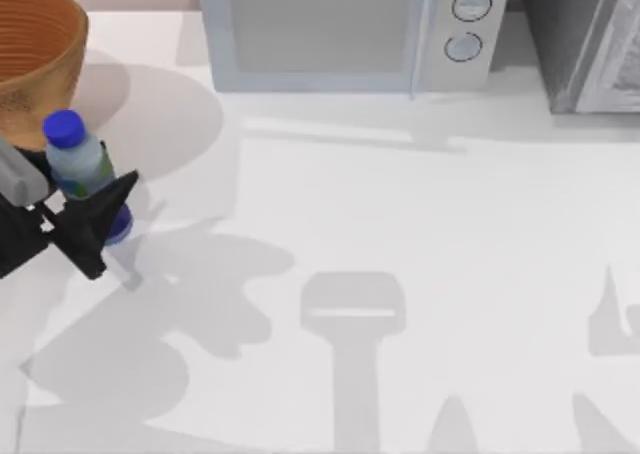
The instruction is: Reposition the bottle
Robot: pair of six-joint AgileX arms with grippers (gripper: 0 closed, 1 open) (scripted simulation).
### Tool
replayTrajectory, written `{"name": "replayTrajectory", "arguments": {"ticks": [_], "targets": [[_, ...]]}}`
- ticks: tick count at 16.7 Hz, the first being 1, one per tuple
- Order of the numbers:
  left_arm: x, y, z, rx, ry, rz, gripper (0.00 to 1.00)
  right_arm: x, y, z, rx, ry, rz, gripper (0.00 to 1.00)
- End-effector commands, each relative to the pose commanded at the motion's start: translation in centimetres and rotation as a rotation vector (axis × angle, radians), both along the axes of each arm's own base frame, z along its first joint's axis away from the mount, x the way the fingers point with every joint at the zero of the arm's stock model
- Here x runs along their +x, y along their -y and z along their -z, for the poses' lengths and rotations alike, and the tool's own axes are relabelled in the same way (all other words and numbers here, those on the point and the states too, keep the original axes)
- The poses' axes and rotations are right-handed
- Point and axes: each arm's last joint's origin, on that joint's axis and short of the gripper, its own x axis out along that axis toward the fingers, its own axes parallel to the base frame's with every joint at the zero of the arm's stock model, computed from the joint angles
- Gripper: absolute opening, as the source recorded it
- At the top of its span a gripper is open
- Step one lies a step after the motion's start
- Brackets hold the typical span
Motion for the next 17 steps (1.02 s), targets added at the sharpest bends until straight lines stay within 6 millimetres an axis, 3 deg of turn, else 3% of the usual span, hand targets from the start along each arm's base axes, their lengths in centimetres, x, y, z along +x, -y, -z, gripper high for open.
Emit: {"name": "replayTrajectory", "arguments": {"ticks": [5, 12, 16, 17], "targets": [[0.4, 0.4, 0.4, 0.0, -0.004, 0.0, 0.0, 0.0, 0.0, 0.0, 0.0, 0.0, 0.0, 1.0], [3.8, 3.7, 3.6, 0.0, -0.001, 0.0, 0.0, 0.0, 0.0, 0.0, 0.0, 0.0, 0.0, 1.0], [3.8, 3.8, 3.6, 0.0, 0.0, 0.0, 0.0, 0.0, 0.0, 0.0, 0.0, 0.0, 0.0, 1.0], [3.8, 3.8, 3.6, 0.0, 0.0, 0.0, 0.08, 0.0, 0.0, 0.0, 0.0, 0.0, 0.0, 1.0]]}}
